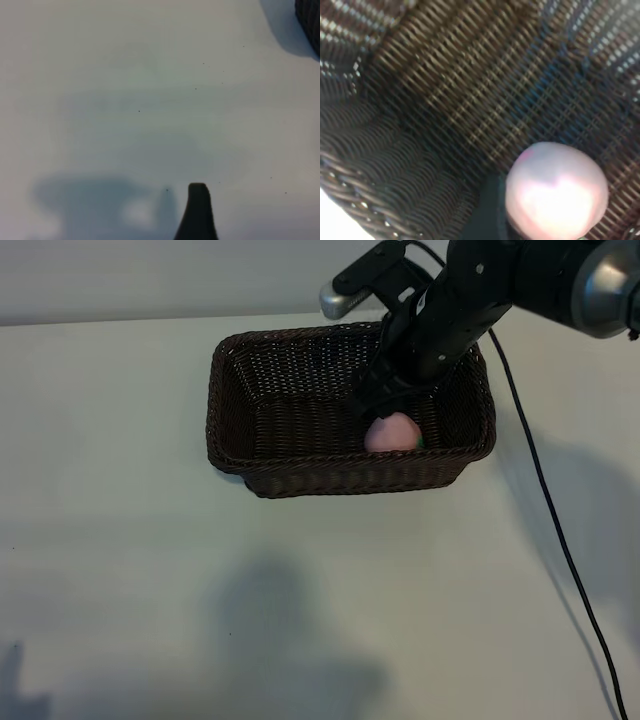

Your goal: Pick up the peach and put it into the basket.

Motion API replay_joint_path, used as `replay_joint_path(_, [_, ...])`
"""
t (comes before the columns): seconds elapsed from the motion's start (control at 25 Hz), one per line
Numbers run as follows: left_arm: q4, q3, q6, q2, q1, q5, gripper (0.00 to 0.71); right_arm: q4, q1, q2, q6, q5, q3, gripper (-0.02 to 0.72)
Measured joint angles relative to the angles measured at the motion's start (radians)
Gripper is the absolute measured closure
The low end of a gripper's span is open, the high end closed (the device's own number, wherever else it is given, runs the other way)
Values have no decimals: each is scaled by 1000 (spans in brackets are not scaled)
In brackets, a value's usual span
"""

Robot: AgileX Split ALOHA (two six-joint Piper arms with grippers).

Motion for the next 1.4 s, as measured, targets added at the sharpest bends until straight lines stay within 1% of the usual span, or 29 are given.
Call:
replay_joint_path(0.08, [-9,0,0,0,0,0,116,-9,0,-13,32,13,-21,-2])
replay_joint_path(0.16, [-13,0,1,0,0,0,116,-38,-4,-24,68,37,-47,11])
replay_joint_path(0.32, [-15,0,1,0,0,0,116,-153,-40,-40,130,109,-107,63])
replay_joint_path(0.4, [-15,0,1,0,0,0,116,-205,-83,-42,160,144,-127,87])
replay_joint_path(0.48, [-15,0,1,0,0,0,117,-233,-137,-42,190,165,-128,99])
replay_joint_path(0.8, [-16,0,1,0,0,0,117,-238,-407,-42,225,232,-129,108])
replay_joint_path(0.96, [-16,0,1,0,0,0,117,-230,-503,-42,240,293,-129,108])
replay_joint_path(1.16, [-16,0,1,0,0,0,117,-226,-543,-45,255,390,-130,108])
replay_joint_path(1.28, [-16,0,1,0,0,0,117,-225,-546,-82,255,420,-130,108])
replay_joint_path(1.4, [-16,0,1,0,0,0,117,-216,-546,-177,255,433,-130,108])
